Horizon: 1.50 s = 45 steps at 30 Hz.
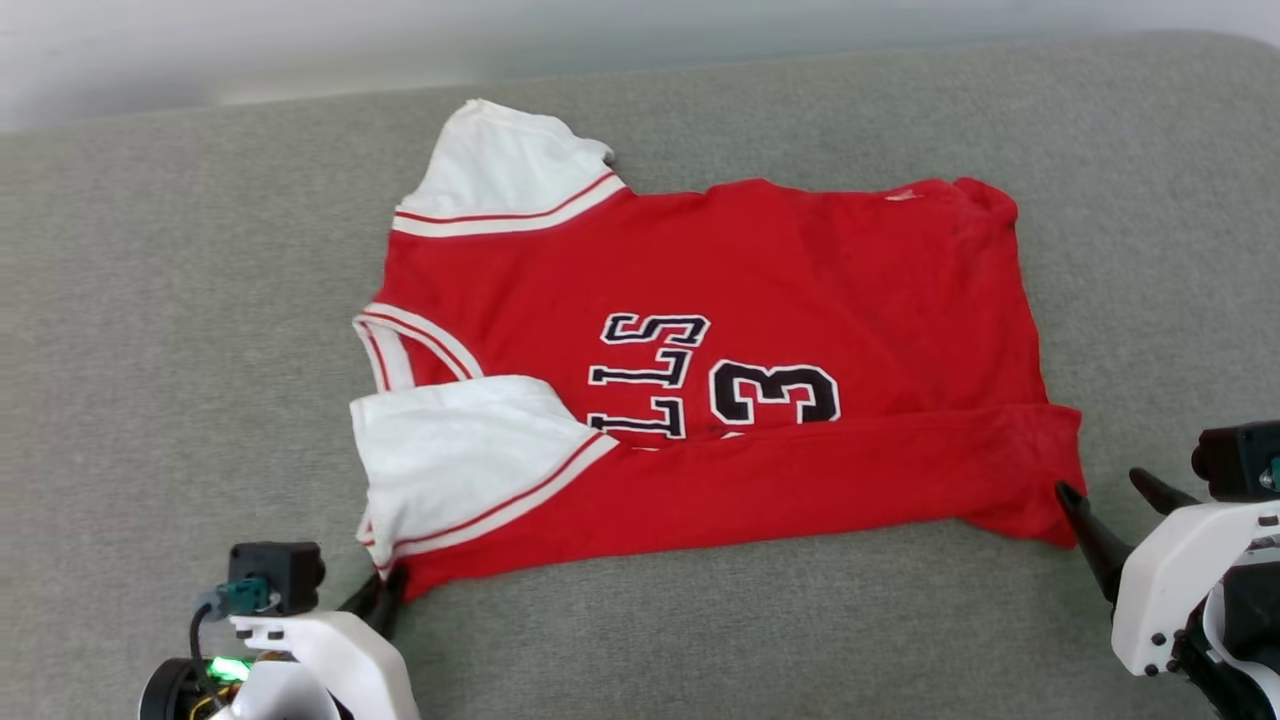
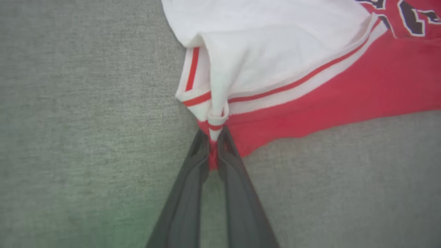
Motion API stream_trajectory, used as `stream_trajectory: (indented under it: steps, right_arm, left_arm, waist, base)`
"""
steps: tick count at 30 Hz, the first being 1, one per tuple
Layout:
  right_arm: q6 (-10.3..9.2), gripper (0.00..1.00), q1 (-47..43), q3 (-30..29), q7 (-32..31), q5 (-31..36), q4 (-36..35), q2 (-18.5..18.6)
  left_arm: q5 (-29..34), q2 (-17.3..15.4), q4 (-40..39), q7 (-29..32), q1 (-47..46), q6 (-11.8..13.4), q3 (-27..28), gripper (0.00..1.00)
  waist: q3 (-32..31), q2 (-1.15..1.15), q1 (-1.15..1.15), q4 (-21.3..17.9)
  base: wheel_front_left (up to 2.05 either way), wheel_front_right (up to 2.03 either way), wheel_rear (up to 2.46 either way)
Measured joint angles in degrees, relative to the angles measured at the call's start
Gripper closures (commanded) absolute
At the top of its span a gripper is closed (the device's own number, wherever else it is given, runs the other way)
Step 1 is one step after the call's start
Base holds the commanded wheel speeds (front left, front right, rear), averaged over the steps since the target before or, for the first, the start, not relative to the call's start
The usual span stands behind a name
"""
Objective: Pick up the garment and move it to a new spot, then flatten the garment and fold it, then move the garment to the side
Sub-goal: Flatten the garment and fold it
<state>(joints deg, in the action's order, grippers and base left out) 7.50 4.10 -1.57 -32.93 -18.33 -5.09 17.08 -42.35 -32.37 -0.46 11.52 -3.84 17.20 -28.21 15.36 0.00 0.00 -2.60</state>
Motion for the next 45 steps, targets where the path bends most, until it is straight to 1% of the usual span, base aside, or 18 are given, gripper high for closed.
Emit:
stream_trajectory:
  steps: [7, 13, 17, 21, 26, 27, 28, 29, 30, 32, 38, 45]
  right_arm:
    - [0.01, 0.0, 0.09, -1.33, -0.62, 2.27, 5.46, -0.9]
    - [0.01, 0.0, 1.38, -1.63, 0.21, 2.27, 9.25, -1.29]
    - [0.01, 0.0, 2.48, -1.83, 0.57, 2.74, 11.05, -1.3]
    - [-0.03, 0.0, 3.11, -0.44, 0.14, 2.0, 11.82, -0.96]
    - [-0.24, 0.0, 3.75, 3.09, 0.71, 2.0, 12.72, 1.71]
    - [-0.43, 0.03, 3.91, 3.39, 0.76, 1.29, 13.03, 1.87]
    - [-0.44, 0.53, 4.04, 3.59, 0.88, 0.66, 13.36, 1.98]
    - [-0.44, 0.84, 4.17, 3.82, 0.91, 0.33, 13.66, 2.12]
    - [-0.44, 1.0, 4.26, 4.07, 0.98, 0.05, 13.95, 2.18]
    - [-0.07, 1.0, 4.45, 4.33, 1.19, -0.18, 14.6, 1.96]
    - [0.03, 1.0, 4.24, 3.45, 1.36, -0.9, 15.35, 1.85]
    - [0.07, 1.0, 0.48, 0.76, -0.75, -1.08, 12.12, 3.54]
  left_arm:
    - [-0.1, -1.13, -7.35, -0.93, 1.45, 0.6, 0.87, 1.0]
    - [1.31, -2.7, -12.27, -0.86, 1.75, 1.98, 1.25, 1.0]
    - [1.83, -3.03, -13.78, -0.58, 1.75, 2.46, 1.1, 1.0]
    - [2.08, -3.11, -14.06, -0.09, 1.57, 2.54, 0.81, 1.0]
    - [2.33, -3.23, -13.21, 0.85, 1.19, 2.45, -0.03, 1.0]
    - [2.33, -3.23, -12.91, 0.91, 1.17, 2.37, -0.2, 1.0]
    - [2.32, -3.2, -12.61, 0.92, 1.14, 2.29, -0.3, 1.0]
    - [2.31, -3.21, -12.25, 0.93, 1.1, 2.0, -0.41, 1.0]
    - [2.27, -3.22, -11.98, 0.96, 1.09, 1.96, -0.49, 1.0]
    - [2.22, -3.27, -11.36, 1.08, 1.1, 1.87, -0.66, 1.0]
    - [1.19, -3.86, -10.03, 1.14, 2.24, 1.63, -0.36, 1.0]
    - [-0.11, -5.6, -11.12, 1.49, 6.65, 1.63, -0.43, 1.0]
  waist:
    - [-1.28, 0.0, 0.0, 2.27]
    - [0.02, 0.0, 0.0, 3.62]
    - [1.27, 0.0, 0.0, 4.33]
    - [2.34, 0.0, 0.0, 4.95]
    - [2.96, 0.0, 0.0, 5.45]
    - [2.98, 0.0, 0.0, 5.48]
    - [2.94, 0.0, 0.0, 5.49]
    - [2.81, 0.0, 0.0, 5.48]
    - [2.63, 0.0, 0.0, 5.45]
    - [2.12, 0.0, 0.0, 5.33]
    - [-0.21, 0.0, 0.0, 4.48]
    - [-3.65, 0.0, 0.0, 3.35]
  base:
    - [0.0, 0.0, 0.0]
    - [0.0, 0.0, 0.0]
    - [0.0, 0.0, 0.0]
    - [0.0, 0.0, 0.0]
    - [0.0, 0.0, 0.0]
    - [0.0, 0.0, 0.0]
    - [0.0, 0.0, 0.0]
    - [0.0, 0.0, 0.0]
    - [0.0, 0.0, 0.0]
    - [0.0, 0.0, 0.0]
    - [0.0, 0.0, 0.0]
    - [0.0, 0.0, 0.0]
